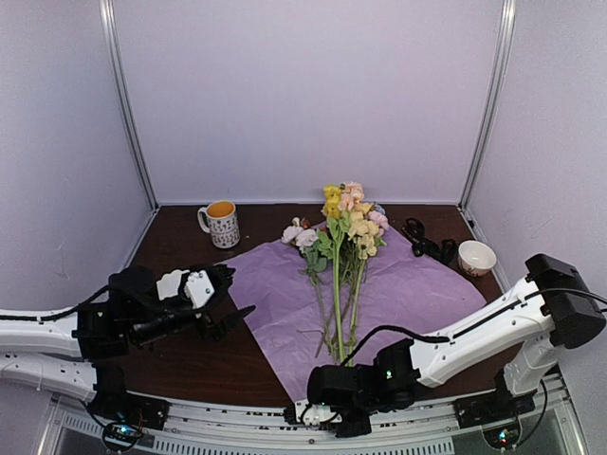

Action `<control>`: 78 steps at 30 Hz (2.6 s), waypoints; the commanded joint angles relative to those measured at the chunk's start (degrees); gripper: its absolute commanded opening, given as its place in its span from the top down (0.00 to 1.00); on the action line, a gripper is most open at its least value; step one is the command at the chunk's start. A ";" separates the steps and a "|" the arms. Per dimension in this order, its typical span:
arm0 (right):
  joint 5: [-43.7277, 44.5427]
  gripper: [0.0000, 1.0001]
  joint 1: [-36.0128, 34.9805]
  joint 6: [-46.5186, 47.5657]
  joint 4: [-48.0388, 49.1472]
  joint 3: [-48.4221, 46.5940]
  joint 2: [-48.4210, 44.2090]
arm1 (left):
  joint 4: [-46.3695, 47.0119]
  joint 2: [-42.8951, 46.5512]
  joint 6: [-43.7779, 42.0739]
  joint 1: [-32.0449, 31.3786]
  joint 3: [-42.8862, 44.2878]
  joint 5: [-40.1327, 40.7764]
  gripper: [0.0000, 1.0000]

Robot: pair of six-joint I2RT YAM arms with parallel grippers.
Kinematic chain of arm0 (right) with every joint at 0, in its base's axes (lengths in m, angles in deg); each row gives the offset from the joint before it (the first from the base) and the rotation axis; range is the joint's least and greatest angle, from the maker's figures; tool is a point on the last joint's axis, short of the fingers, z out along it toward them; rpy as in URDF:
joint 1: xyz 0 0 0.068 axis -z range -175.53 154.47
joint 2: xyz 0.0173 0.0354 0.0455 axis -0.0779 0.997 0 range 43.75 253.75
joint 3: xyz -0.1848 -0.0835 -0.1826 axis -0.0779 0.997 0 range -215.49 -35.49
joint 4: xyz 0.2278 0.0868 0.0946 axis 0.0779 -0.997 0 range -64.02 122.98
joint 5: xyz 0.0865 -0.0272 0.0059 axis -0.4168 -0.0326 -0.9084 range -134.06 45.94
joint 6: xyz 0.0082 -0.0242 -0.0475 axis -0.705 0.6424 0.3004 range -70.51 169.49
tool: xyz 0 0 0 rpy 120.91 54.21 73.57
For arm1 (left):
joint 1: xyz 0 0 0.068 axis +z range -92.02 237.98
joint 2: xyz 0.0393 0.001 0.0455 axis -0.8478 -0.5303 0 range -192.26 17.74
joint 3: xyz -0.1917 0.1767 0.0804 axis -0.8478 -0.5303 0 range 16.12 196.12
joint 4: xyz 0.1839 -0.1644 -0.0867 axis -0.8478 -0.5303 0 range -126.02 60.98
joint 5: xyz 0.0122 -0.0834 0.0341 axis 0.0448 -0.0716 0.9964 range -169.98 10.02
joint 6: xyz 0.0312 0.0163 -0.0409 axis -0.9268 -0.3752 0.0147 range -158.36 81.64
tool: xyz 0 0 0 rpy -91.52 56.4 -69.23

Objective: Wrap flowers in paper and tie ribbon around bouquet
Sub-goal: Pick up the corner of the folded wrapping paper from the center of the board, then pass from the right arm to the left

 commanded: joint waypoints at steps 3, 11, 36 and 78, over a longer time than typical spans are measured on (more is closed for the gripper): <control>8.05 0.90 4.93 -0.39 2.08 -1.16 -0.67 | 4.07 -0.99 -4.53 -5.08 -3.33 -0.84 0.23; 8.32 0.97 7.96 -3.24 5.19 0.26 -2.88 | 4.48 -0.96 -8.77 -10.43 -5.65 -0.01 0.23; 2.01 0.32 6.34 -0.23 -4.36 -4.69 3.94 | 2.44 6.43 -6.80 -10.52 -7.55 0.18 0.18; -18.78 0.50 20.17 -10.30 6.92 5.02 0.19 | 13.94 -42.36 -39.53 -17.54 3.00 1.21 0.47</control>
